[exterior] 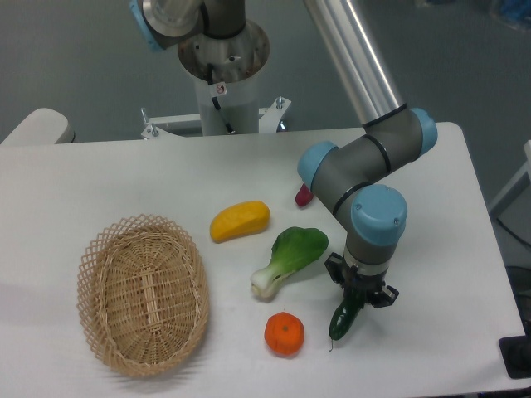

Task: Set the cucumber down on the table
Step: 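Lower the held green cucumber toward the table with the gripper, then open the gripper to release the cucumber onto the table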

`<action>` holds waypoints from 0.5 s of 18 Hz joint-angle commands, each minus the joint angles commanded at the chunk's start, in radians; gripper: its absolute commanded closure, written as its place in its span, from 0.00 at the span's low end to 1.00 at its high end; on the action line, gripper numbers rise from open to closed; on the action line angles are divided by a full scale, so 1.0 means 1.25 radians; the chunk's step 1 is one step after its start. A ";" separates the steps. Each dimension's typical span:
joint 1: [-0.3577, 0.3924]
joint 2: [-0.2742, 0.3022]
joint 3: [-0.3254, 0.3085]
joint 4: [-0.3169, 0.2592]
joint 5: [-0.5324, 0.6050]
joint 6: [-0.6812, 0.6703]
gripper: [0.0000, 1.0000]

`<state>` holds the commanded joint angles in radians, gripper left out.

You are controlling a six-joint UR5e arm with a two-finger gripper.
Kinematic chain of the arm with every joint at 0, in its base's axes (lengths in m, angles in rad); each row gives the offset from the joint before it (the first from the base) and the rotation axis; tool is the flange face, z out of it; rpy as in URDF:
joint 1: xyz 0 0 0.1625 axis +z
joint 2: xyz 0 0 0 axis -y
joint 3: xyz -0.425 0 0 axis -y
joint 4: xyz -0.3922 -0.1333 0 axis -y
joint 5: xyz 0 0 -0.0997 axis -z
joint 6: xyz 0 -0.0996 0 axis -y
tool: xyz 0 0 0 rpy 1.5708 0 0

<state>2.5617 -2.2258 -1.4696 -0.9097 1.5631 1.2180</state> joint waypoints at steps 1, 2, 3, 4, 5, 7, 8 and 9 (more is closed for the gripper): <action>0.000 0.000 0.002 0.000 0.004 0.000 0.64; 0.000 0.001 0.005 0.000 0.007 0.000 0.42; 0.000 0.001 0.010 0.000 0.016 0.000 0.17; 0.000 0.004 0.013 0.000 0.028 0.001 0.03; 0.000 0.007 0.016 0.000 0.037 0.002 0.00; -0.001 0.020 0.025 -0.001 0.045 0.004 0.00; -0.001 0.029 0.027 -0.005 0.048 0.002 0.00; -0.001 0.040 0.028 -0.007 0.050 0.002 0.00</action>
<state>2.5602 -2.1753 -1.4343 -0.9188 1.6260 1.2210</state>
